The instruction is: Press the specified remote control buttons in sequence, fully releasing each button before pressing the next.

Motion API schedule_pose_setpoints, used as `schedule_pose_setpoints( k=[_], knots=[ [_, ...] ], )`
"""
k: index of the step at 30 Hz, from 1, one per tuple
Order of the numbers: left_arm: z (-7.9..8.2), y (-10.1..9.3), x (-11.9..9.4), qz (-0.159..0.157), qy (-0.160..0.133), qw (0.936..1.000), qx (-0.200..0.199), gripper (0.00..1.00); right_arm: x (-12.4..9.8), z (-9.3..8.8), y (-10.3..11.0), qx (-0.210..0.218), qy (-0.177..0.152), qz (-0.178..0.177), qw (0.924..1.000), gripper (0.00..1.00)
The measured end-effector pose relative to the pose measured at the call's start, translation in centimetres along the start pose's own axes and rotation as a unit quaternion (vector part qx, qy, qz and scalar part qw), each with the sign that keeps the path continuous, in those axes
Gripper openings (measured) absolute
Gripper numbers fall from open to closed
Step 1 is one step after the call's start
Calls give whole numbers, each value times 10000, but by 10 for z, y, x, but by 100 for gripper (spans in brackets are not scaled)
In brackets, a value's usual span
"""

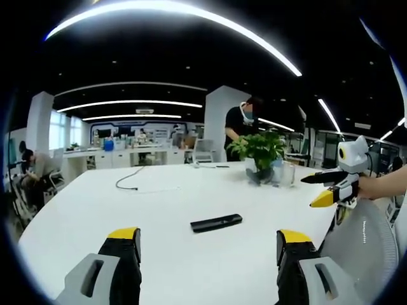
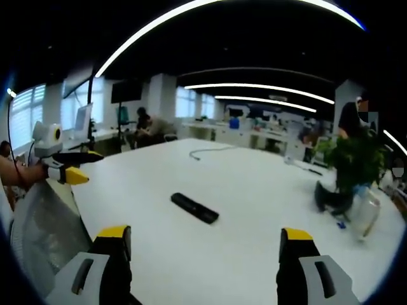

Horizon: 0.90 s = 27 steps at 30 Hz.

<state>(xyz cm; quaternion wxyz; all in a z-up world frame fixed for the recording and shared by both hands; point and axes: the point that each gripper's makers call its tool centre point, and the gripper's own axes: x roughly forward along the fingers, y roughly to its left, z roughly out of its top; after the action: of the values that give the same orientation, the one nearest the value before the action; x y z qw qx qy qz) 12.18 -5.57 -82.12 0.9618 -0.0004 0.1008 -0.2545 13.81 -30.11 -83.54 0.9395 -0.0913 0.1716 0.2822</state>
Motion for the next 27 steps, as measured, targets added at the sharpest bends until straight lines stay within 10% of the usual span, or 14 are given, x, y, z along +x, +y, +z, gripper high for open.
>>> schedule_pose_setpoints(
  k=[27],
  knots=[
    [-2,1,2,-36,59,10000,-13,91,1,3,-2,47,-31,-9,10000,94]
  ],
)
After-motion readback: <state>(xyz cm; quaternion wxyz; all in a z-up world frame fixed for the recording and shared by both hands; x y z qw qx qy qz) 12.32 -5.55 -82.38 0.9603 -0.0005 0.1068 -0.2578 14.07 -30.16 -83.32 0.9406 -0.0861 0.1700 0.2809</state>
